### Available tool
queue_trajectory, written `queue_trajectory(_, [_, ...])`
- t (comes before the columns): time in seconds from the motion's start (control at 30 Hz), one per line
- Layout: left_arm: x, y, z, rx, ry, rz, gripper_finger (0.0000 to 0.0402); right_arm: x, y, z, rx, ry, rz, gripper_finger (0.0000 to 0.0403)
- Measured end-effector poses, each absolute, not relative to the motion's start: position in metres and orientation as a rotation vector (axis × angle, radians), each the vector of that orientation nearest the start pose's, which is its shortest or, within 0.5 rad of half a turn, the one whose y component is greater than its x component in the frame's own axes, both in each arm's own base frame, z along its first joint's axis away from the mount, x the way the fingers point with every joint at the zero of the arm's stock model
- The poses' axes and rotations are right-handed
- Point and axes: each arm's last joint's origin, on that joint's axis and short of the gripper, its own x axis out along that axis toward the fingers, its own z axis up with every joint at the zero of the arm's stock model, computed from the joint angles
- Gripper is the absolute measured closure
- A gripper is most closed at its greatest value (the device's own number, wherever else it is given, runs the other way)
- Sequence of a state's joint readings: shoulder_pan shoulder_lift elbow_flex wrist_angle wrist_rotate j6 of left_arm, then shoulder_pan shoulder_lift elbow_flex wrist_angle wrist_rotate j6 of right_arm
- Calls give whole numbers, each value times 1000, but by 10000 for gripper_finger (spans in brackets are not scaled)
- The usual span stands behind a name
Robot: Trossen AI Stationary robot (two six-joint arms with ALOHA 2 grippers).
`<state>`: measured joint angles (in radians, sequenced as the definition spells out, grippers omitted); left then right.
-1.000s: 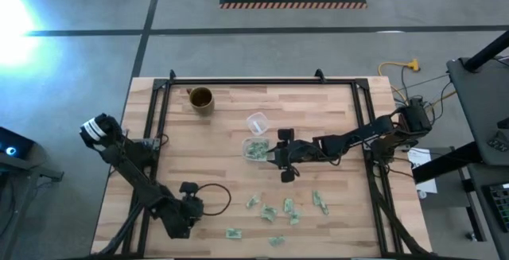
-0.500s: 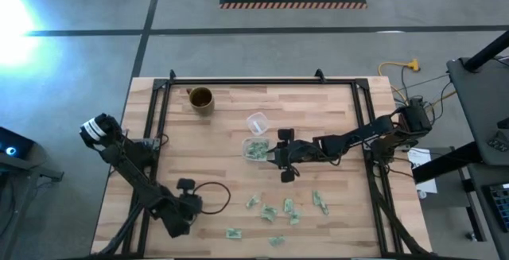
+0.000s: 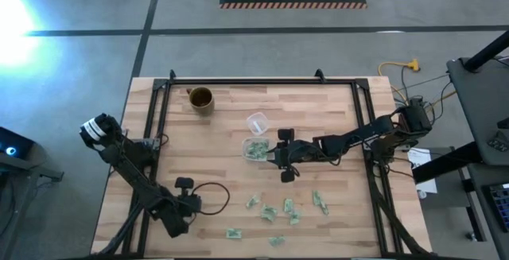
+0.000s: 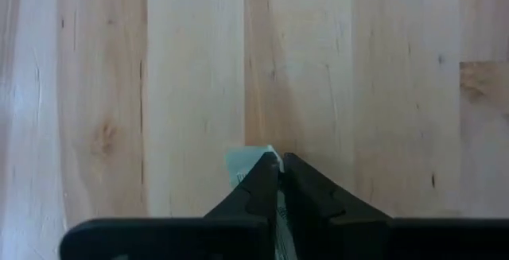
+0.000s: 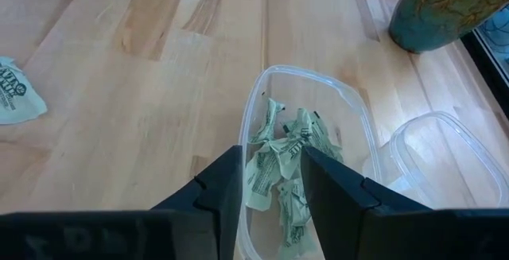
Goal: Pick and place Stevia / Truvia into bins
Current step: Put the stevia packet into the bottom transparent container
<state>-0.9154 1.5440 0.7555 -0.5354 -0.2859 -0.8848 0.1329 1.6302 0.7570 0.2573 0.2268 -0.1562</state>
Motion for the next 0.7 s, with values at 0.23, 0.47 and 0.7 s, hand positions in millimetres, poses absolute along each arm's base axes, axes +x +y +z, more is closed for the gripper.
queue_trajectory(0.23, [160,-193,144,50,1179,-7,401,315,36,162,-262,613,-43,286])
queue_trajectory(0.47, [166,-190,157,237,1094,45,401,315,36,162,-262,613,-43,289])
queue_trajectory(0.7, [184,-183,170,438,941,108,402,315,36,162,-262,613,-44,294])
